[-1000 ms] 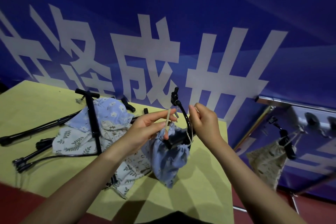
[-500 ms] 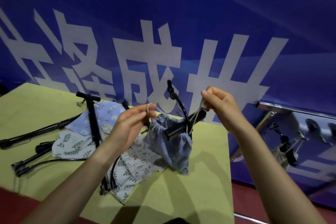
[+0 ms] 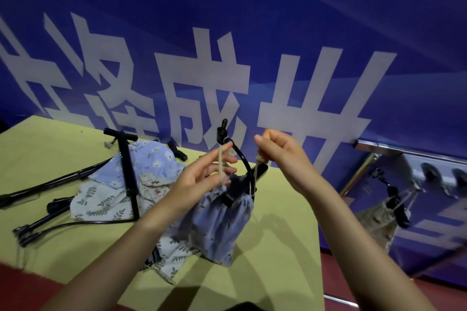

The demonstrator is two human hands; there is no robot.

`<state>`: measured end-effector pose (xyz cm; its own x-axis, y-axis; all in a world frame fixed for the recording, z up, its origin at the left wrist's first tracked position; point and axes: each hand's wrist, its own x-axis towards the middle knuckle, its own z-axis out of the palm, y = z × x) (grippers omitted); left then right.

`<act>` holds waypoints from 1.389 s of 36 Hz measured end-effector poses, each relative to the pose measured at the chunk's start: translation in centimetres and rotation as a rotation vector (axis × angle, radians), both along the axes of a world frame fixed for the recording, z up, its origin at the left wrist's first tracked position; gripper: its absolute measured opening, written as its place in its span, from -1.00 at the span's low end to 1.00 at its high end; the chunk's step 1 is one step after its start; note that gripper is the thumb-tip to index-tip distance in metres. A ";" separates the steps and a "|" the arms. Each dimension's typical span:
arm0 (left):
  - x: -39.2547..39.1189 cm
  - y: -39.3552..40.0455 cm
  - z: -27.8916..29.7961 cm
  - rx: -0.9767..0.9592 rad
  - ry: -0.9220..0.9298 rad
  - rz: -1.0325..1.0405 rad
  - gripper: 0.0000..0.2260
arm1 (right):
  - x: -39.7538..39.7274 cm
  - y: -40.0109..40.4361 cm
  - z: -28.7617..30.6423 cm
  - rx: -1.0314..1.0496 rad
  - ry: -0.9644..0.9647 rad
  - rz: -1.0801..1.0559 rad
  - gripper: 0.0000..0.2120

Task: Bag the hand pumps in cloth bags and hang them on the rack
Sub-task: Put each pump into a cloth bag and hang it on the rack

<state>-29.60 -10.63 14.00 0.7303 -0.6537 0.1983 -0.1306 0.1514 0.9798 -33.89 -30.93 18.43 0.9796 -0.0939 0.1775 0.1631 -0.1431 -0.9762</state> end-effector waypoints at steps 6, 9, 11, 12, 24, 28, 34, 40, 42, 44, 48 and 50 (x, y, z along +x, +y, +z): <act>-2.1 -0.4 -1.1 0.266 -0.249 0.057 -0.26 | -0.2 1.2 -0.5 -0.034 0.023 0.049 -0.70; -2.2 -0.9 -1.4 0.492 -0.473 0.107 -0.11 | -0.6 1.5 -0.2 -0.023 0.002 0.062 -0.72; -1.9 -0.9 -1.8 0.519 -0.507 0.129 -0.13 | -0.8 1.3 -0.1 0.003 -0.002 0.054 -0.74; -1.7 -0.9 -2.0 0.519 -0.505 0.141 -0.17 | -0.9 1.1 -0.1 0.006 0.002 0.044 -0.74; 1.1 0.8 -2.5 0.503 -0.445 0.223 -0.48 | -2.1 -4.3 -1.0 -0.843 0.035 0.077 -0.68; 0.9 0.1 -2.0 0.579 -0.544 0.151 -0.50 | -2.6 -2.3 0.6 -0.475 -0.042 0.122 -0.66; 0.1 -0.7 -1.1 0.619 -0.610 0.196 -0.58 | -1.8 0.0 1.5 0.030 -0.043 0.063 -0.77; -1.6 0.0 0.4 0.270 -0.148 0.135 -0.57 | -2.4 0.6 2.4 -0.083 -0.047 0.109 -0.78; -1.9 0.0 1.4 0.081 0.001 0.165 -0.72 | -2.8 0.9 2.9 -0.192 -0.026 0.148 -0.78; -2.3 -0.5 2.4 -0.005 0.073 0.160 -0.75 | -3.2 1.0 3.2 -0.252 -0.022 0.155 -0.80; -3.3 -2.2 3.9 -0.061 0.112 0.019 -0.74 | -3.2 1.0 4.2 -0.320 -0.055 0.135 -0.79; -3.2 -2.6 4.4 -0.052 0.102 -0.045 -0.77 | -3.1 0.9 4.6 -0.365 -0.066 0.121 -0.80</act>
<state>-32.85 -13.21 18.43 0.7185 -0.6770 0.1595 -0.0230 0.2061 0.9783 -37.03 -30.03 22.99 0.9651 0.1022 0.2411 0.2609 -0.4549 -0.8515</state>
